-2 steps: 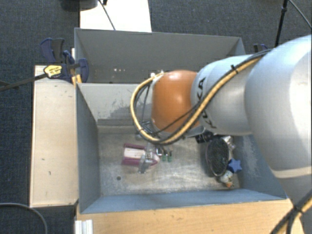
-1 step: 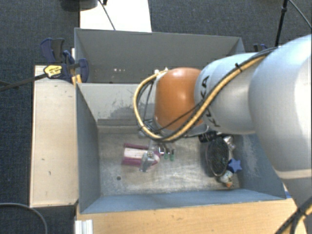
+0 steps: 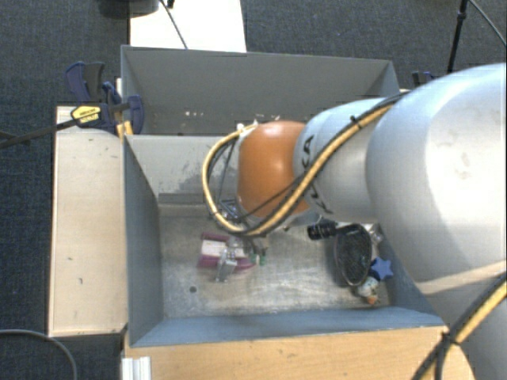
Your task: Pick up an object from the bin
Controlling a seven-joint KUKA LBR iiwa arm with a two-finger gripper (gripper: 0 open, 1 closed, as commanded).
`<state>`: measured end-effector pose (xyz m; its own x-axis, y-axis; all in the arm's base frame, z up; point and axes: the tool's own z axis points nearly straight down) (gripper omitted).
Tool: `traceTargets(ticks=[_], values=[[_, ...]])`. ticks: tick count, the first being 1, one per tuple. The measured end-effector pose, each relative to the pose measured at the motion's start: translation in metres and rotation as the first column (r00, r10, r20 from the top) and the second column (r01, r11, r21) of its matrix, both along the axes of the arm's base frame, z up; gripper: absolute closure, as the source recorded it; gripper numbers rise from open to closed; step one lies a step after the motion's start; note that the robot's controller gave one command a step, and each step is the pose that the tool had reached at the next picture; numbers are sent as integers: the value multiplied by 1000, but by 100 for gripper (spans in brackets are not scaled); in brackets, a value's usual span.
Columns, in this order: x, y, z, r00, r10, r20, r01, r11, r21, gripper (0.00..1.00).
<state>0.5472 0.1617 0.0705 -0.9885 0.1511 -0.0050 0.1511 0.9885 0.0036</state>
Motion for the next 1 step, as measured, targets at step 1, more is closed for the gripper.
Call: traceTargets(ticks=[1], values=[[2, 1, 2, 1000, -3, 1, 3, 1000, 0, 0]])
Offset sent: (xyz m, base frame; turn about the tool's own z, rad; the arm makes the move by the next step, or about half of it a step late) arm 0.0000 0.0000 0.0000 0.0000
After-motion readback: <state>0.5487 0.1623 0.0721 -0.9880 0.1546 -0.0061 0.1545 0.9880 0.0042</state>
